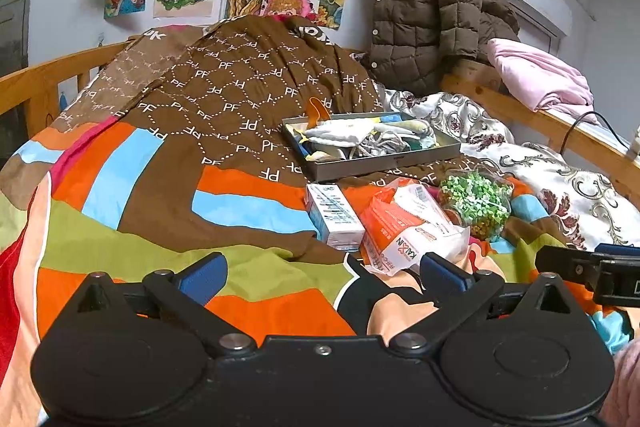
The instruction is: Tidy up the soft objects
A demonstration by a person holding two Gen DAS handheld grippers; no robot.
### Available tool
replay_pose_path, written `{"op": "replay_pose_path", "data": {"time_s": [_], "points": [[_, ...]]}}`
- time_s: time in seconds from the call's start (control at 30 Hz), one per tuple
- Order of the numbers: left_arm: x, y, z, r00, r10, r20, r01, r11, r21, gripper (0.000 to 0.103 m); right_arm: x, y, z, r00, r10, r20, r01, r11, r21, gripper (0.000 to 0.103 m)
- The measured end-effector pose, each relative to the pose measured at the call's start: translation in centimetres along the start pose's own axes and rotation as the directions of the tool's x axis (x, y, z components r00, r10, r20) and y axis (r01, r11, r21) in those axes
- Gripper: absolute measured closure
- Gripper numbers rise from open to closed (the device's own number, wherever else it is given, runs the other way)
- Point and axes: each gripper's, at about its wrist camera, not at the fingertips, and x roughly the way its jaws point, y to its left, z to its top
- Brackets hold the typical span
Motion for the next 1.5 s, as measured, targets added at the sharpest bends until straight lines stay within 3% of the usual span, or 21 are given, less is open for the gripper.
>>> {"op": "replay_pose_path", "data": {"time_s": [0.5, 1.3, 1.5], "points": [[0.15, 0.36, 0.05, 1.0, 0.005, -0.018, -0.005, 0.999, -0.04, 0.001, 0.12, -0.2, -0.06, 1.0, -0.003, 0.0, 0.003, 1.0, 0.001, 0.001], [0.44, 0.36, -0.11, 0.999, -0.009, -0.037, 0.007, 0.999, -0.043, 0.001, 0.19, -0.17, -0.1, 1.0, -0.004, -0.005, 0.004, 1.0, 0.009, 0.001], [0.32, 0.31, -0.16, 1.0, 0.018, -0.015, -0.018, 1.0, -0.016, 0.001, 0.24, -0.13, -0.12, 1.0, -0.003, -0.006, 0.003, 1.0, 0.011, 0.001]]}}
